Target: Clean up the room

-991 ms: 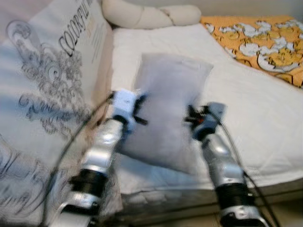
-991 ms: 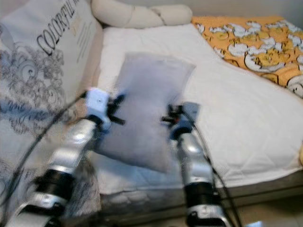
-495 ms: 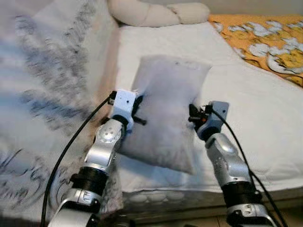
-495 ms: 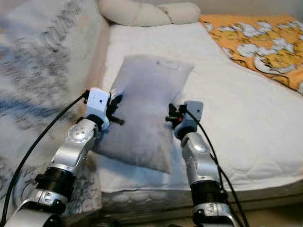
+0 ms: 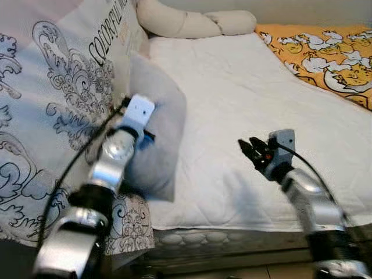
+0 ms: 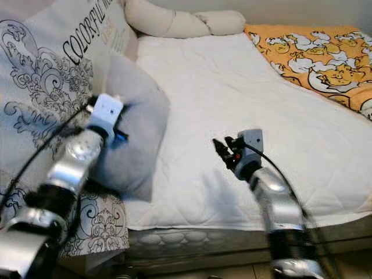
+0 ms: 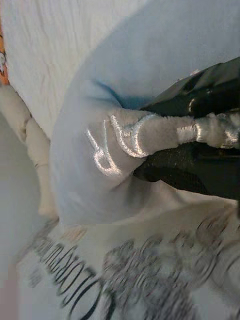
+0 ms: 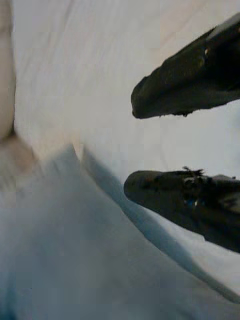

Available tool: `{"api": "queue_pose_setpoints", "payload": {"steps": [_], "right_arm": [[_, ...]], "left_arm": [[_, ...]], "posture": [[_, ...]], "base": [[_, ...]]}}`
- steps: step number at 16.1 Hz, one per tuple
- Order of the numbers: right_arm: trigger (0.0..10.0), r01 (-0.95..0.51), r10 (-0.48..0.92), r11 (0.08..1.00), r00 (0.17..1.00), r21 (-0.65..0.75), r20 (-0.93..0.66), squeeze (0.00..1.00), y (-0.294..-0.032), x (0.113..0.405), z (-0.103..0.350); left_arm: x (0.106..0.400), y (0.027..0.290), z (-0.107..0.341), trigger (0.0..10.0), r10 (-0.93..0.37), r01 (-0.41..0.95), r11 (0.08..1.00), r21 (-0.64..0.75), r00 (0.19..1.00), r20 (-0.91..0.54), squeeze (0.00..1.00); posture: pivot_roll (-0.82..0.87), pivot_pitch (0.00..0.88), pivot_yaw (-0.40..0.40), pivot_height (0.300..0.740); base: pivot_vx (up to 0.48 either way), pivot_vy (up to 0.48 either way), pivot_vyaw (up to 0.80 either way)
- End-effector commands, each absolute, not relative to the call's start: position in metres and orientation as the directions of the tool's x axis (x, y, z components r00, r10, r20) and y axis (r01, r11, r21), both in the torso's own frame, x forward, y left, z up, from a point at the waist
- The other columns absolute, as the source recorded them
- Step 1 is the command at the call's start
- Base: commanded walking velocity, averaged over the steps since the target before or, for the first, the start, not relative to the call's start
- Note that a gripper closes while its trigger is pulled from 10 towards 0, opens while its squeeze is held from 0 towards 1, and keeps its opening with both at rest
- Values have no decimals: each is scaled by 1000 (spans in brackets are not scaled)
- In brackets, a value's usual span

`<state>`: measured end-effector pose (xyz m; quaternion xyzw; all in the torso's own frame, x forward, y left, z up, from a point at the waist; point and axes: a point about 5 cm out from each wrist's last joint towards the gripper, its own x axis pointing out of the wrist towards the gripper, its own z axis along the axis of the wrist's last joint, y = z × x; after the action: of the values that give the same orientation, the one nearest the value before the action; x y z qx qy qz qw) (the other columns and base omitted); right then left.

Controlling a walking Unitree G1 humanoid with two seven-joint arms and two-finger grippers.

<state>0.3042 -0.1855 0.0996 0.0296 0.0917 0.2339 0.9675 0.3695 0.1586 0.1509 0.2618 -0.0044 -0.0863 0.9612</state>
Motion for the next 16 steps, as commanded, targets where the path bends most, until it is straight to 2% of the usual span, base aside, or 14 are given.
{"api": "queue_pose_setpoints", "payload": {"steps": [1,4,5,9,14,15,16], "right_arm": [[10000,-509,518,855,840,97,-160,1000,-184,301,104],[10000,-653,668,744,724,140,-170,1000,-180,284,106],[10000,-714,730,683,662,154,-169,1000,-176,275,106],[10000,-747,767,641,622,173,-156,1000,-175,267,109],[10000,-765,789,614,593,192,-159,1000,-176,262,110],[10000,-767,791,612,591,193,-159,1000,-176,261,110],[10000,-770,794,608,587,194,-159,1000,-176,260,110]], "left_arm": [[374,154,173,10000,-195,148,817,558,980,27,0],[377,154,172,10000,-189,167,764,623,982,-31,0],[377,158,164,10000,-159,177,725,666,983,-89,0],[378,172,160,10000,-56,165,706,689,983,-178,0],[378,167,167,10000,12,167,756,633,963,-268,0],[378,166,167,10000,10,175,750,638,961,-275,318],[376,166,166,10000,8,180,752,634,960,-281,1000]], "posture": [[15,0,14,740],[12,0,22,740],[11,0,24,740],[12,0,28,740],[11,0,42,740],[10,0,44,740],[7,0,46,740]], "base": [[0,0,0],[0,0,0],[0,0,0],[0,0,0],[0,0,0],[0,0,0],[0,0,0]]}}
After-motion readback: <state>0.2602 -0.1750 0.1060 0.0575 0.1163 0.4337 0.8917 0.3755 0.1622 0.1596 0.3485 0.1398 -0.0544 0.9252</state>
